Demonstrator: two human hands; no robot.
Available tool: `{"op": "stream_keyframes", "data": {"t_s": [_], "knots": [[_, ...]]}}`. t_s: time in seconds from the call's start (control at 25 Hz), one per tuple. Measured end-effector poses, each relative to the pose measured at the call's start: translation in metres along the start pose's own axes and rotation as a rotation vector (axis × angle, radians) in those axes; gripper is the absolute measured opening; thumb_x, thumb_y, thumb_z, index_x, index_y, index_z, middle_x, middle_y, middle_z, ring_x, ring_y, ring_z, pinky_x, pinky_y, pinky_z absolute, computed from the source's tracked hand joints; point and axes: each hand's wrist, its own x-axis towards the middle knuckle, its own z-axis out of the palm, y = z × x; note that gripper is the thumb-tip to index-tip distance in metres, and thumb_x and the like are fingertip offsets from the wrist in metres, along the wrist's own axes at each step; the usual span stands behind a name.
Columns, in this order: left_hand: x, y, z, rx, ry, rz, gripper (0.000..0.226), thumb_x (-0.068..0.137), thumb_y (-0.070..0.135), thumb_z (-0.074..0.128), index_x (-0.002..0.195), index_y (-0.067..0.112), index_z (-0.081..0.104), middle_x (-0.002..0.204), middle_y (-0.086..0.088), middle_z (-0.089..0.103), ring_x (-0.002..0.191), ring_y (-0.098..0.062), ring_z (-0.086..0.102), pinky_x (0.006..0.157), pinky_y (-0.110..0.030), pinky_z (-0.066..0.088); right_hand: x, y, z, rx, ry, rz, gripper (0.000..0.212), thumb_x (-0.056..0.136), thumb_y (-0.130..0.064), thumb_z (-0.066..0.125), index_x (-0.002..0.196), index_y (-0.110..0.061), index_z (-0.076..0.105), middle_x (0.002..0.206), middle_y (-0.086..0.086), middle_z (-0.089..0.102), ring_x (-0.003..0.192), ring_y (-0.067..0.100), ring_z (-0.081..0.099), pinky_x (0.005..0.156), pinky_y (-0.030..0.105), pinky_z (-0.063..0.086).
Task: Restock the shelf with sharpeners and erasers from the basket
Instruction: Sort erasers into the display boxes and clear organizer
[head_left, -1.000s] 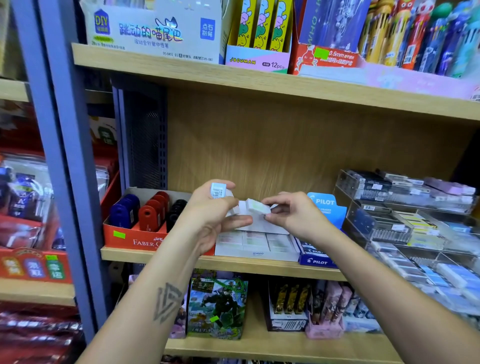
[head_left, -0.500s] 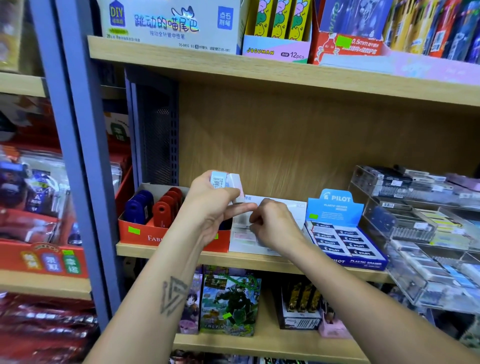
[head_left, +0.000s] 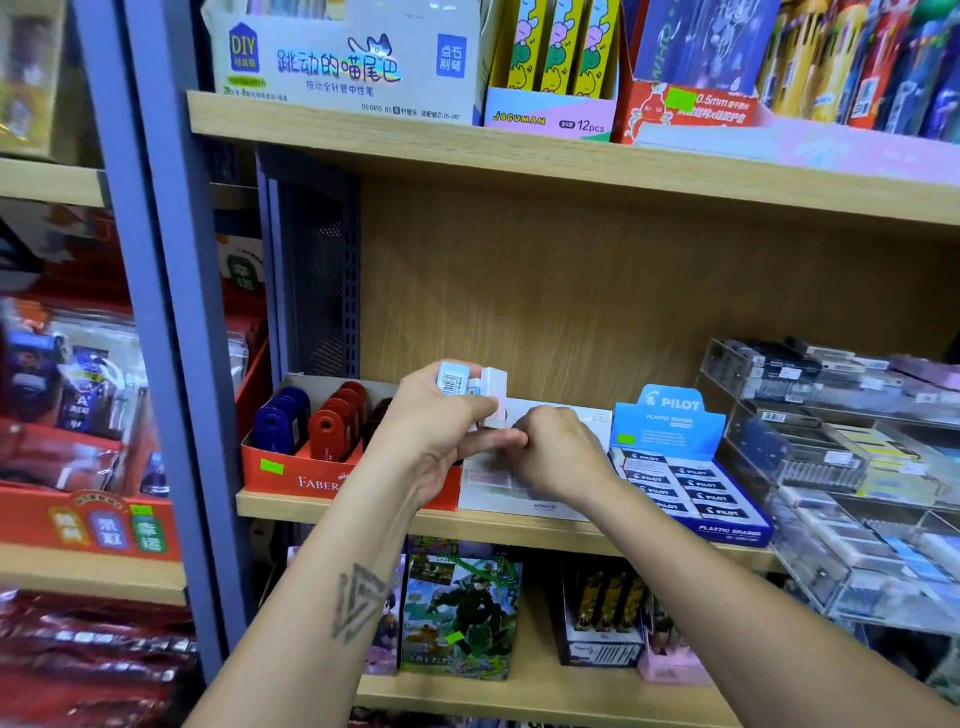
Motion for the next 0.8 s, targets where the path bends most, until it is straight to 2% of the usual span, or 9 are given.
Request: {"op": "stream_keyframes", "data": {"t_s": [0.08, 0.16, 0.2, 0.28, 0.36, 0.48, 0.6, 0.72, 0.8], "knots": [[0.0, -0.003, 0.001, 0.007, -0.02, -0.004, 0.027, 0.089, -0.018, 0.053, 0.11, -0.002, 0.058, 0.111, -0.036, 0.062, 0.074, -0.048, 0.071, 0.065, -0.043, 0.063, -0.003, 0.005, -0.017, 0.456, 0.025, 0.006, 0.023, 0.09, -0.009, 0.057, 0.102, -0.018, 0.074, 0.093, 0.009, 0.073, 0.081, 0.025, 0.068, 0.074, 0.036, 0.057], [0.001, -0.006, 0.003, 0.023, -0.05, -0.007, 0.028, 0.088, -0.019, 0.055, 0.111, -0.004, 0.058, 0.103, -0.033, 0.065, 0.071, -0.047, 0.071, 0.064, -0.044, 0.063, -0.011, 0.013, -0.035, 1.028, -0.029, -0.009, 0.041, 0.088, 0.01, 0.056, 0.123, -0.008, 0.066, 0.103, 0.015, 0.073, 0.082, 0.023, 0.069, 0.081, 0.038, 0.056], [0.001, -0.007, 0.004, 0.04, -0.067, -0.008, 0.028, 0.087, -0.019, 0.056, 0.111, -0.005, 0.058, 0.097, -0.029, 0.066, 0.069, -0.046, 0.07, 0.064, -0.045, 0.063, -0.014, 0.016, -0.041, 1.157, -0.081, -0.058, 0.043, 0.088, 0.011, 0.058, 0.126, -0.009, 0.064, 0.105, 0.014, 0.073, 0.084, 0.023, 0.068, 0.082, 0.038, 0.055], [0.0, -0.009, 0.007, 0.072, -0.108, -0.018, 0.027, 0.086, -0.019, 0.059, 0.11, -0.005, 0.058, 0.087, -0.024, 0.068, 0.069, -0.044, 0.07, 0.065, -0.045, 0.063, -0.018, 0.02, -0.046, 1.077, -0.133, -0.173, 0.039, 0.089, 0.003, 0.066, 0.124, -0.013, 0.067, 0.107, 0.01, 0.073, 0.085, 0.02, 0.064, 0.083, 0.035, 0.053], [-0.003, -0.01, 0.009, 0.073, -0.137, -0.054, 0.024, 0.087, -0.018, 0.058, 0.103, -0.001, 0.057, 0.084, -0.023, 0.07, 0.068, -0.043, 0.07, 0.062, -0.041, 0.063, -0.018, 0.025, -0.044, 0.976, -0.107, -0.22, 0.033, 0.086, 0.002, 0.07, 0.115, -0.012, 0.072, 0.104, 0.008, 0.074, 0.082, 0.018, 0.062, 0.083, 0.031, 0.054], [-0.006, -0.007, 0.01, 0.042, -0.107, -0.09, 0.023, 0.088, -0.019, 0.052, 0.101, -0.001, 0.058, 0.103, -0.033, 0.067, 0.073, -0.047, 0.07, 0.057, -0.036, 0.061, -0.016, 0.036, -0.044, 1.107, -0.025, -0.138, 0.021, 0.081, 0.008, 0.073, 0.099, -0.003, 0.071, 0.089, 0.013, 0.07, 0.076, 0.024, 0.063, 0.076, 0.029, 0.056], [-0.002, -0.001, 0.003, 0.005, 0.028, -0.017, 0.027, 0.087, -0.019, 0.049, 0.106, -0.003, 0.06, 0.11, -0.037, 0.059, 0.08, -0.051, 0.07, 0.062, -0.04, 0.063, -0.015, 0.045, -0.039, 1.305, 0.013, 0.055, 0.021, 0.08, 0.007, 0.074, 0.098, 0.006, 0.063, 0.084, 0.02, 0.062, 0.069, 0.028, 0.063, 0.068, 0.027, 0.057], [0.001, 0.004, -0.007, -0.067, 0.054, 0.024, 0.033, 0.089, -0.019, 0.045, 0.115, -0.005, 0.06, 0.102, -0.03, 0.056, 0.078, -0.052, 0.07, 0.067, -0.04, 0.063, -0.016, 0.039, -0.022, 1.002, -0.016, 0.127, 0.025, 0.076, 0.0, 0.081, 0.096, -0.001, 0.066, 0.088, 0.012, 0.061, 0.071, 0.022, 0.066, 0.069, 0.021, 0.056], [-0.002, 0.004, -0.009, -0.091, 0.012, -0.022, 0.033, 0.09, -0.018, 0.045, 0.116, -0.003, 0.06, 0.098, -0.031, 0.06, 0.076, -0.051, 0.07, 0.064, -0.039, 0.063, -0.014, 0.029, -0.013, 0.738, -0.047, 0.103, 0.025, 0.074, -0.009, 0.084, 0.094, -0.011, 0.07, 0.082, 0.0, 0.062, 0.065, 0.011, 0.06, 0.059, 0.015, 0.048]]}}
